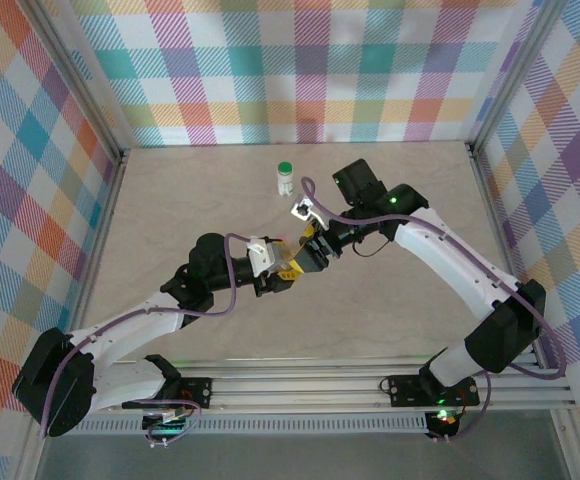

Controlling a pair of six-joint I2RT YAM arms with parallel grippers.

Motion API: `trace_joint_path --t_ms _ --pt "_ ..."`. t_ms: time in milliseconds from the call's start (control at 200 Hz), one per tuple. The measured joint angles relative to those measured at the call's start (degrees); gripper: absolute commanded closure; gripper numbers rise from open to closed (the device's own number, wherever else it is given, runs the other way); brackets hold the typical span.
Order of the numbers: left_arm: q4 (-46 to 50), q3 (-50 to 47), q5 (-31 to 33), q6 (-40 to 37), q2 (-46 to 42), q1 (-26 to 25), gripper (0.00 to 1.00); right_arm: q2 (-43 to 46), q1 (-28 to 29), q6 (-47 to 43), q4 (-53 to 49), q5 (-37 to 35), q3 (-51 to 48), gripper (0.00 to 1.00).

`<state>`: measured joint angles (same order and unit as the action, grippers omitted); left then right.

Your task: Sort the pills into containers

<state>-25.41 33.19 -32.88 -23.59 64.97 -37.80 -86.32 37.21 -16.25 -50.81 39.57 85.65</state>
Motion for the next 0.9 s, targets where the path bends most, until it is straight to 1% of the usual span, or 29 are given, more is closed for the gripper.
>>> trace_joint_path --t_ms 260,400,460,560,635,755,900 --pt "-0.35 0.02 2.05 0.2 0.02 0.02 1.0 -0.76 0.07 4.94 2.8 0.42 -0.11 0.44" --pt "0.39 0.0 3.67 0.9 0.37 0.07 1.0 -1.4 0.11 5.97 3.21 0.59 -0.09 0.61" --pt "0.46 0.0 4.02 1.2 0.52 0.07 1.0 -1.4 0.2 5.99 3.21 0.66 -0.07 0.66" --pt "0.35 0.0 4.44 1.27 0.55 0.07 0.99 -1.4 0.26 6.38 3.15 0.57 0.09 0.72" --pt "0.11 0.02 4.74 1.25 0.66 0.04 0.89 -1.4 0.31 6.45 3.15 0.15 0.28 0.76" --pt "-0.61 0.0 5.16 1.27 0.87 0.02 0.58 -1.4 0.31 6.67 2.93 -0.81 0.9 0.79" --pt "-1.05 0.0 5.92 1.42 0.87 -0.02 0.35 -1.4 -0.02 8.31 2.73 -1.75 1.31 0.81"
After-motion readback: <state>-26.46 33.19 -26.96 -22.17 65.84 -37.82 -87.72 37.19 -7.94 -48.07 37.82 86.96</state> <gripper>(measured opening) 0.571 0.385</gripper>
